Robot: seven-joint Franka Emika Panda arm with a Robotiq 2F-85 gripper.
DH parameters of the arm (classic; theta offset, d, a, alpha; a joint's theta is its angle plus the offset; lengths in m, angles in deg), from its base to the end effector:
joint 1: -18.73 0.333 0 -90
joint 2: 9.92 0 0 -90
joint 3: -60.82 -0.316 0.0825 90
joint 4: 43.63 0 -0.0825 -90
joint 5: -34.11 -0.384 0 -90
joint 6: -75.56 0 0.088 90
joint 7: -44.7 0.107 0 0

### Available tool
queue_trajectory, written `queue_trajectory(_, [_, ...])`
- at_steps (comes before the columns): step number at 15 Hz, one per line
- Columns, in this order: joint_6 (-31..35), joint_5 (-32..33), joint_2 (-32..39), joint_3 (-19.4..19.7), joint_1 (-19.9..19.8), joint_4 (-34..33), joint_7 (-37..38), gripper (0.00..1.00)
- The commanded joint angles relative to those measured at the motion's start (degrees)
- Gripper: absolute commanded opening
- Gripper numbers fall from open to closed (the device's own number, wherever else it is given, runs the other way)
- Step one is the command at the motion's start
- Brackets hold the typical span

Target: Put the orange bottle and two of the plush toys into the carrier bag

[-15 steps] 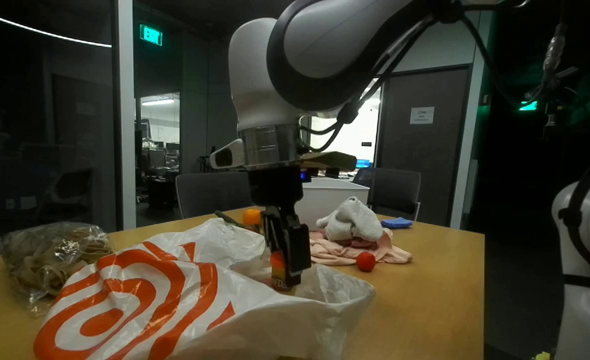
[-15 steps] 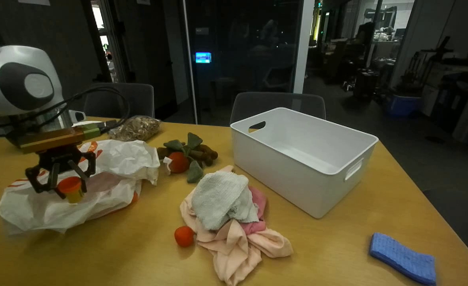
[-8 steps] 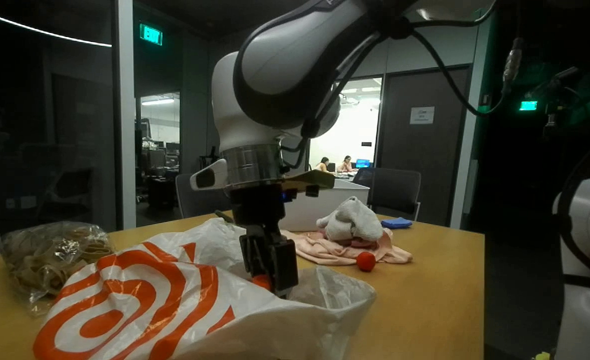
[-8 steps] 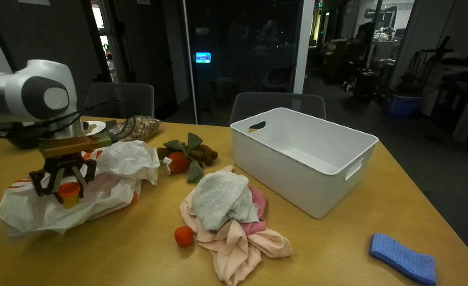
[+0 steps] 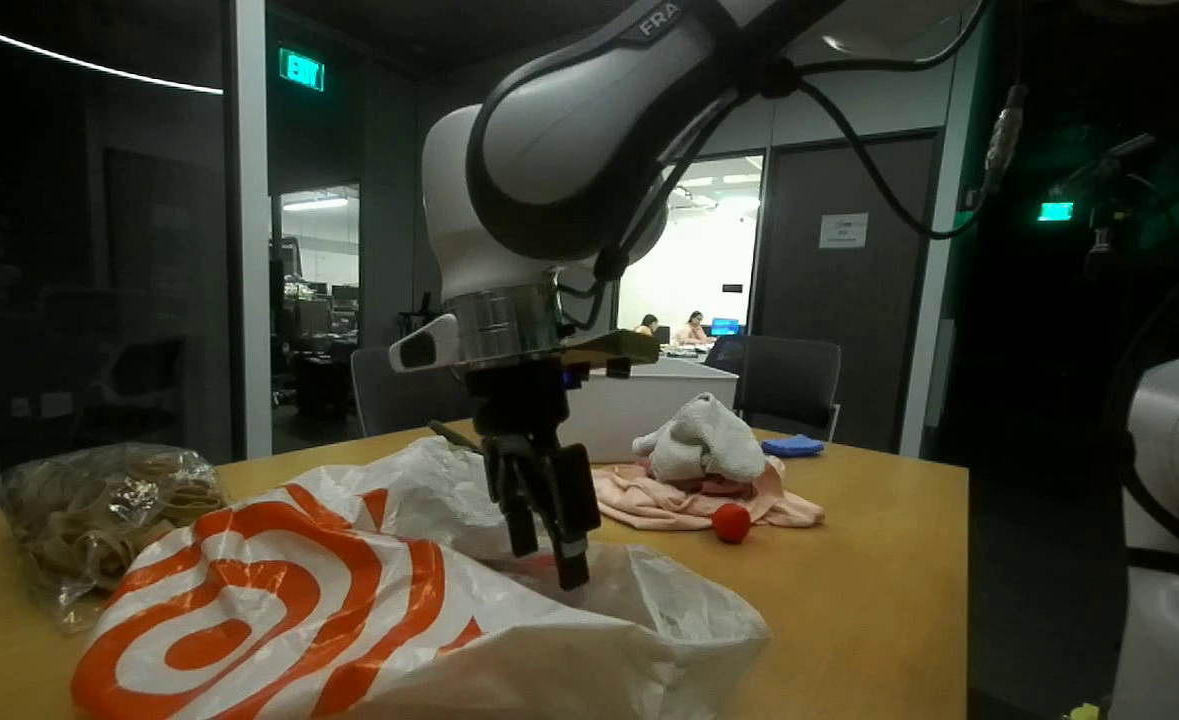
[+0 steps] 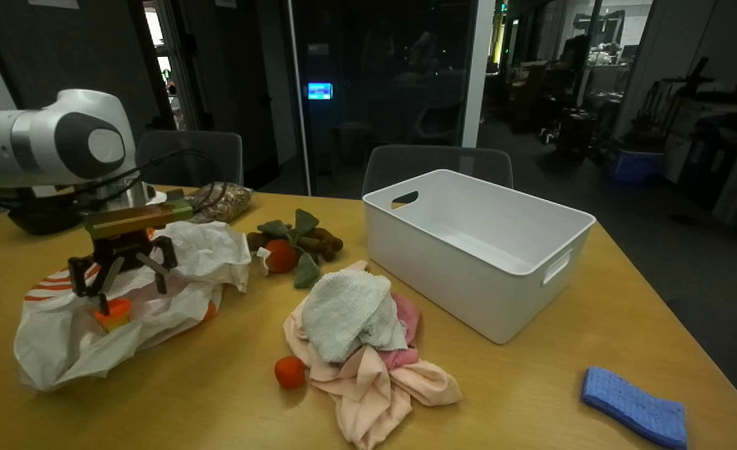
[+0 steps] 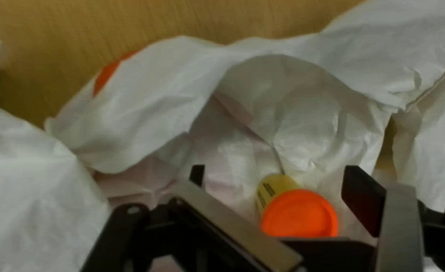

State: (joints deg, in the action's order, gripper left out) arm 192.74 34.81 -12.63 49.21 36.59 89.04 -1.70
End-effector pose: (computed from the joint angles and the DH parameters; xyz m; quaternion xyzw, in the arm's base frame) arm 0.4156 0.2341 0.3449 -0.7820 -0.6130 0.1120 0.0068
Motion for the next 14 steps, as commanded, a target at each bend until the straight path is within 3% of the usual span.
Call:
queue_trajectory(1, [-3.6,8.4,-6.0,-0.5,-2.2,1.3,8.2,1.0])
queue_trajectory(7, [-11.7,11.6,-12.9,3.2,-6.7,5.0,19.3,1.0])
queue_trajectory(14, [-7.5,12.2,-12.7,9.8,-13.3,11.1,27.6,1.0])
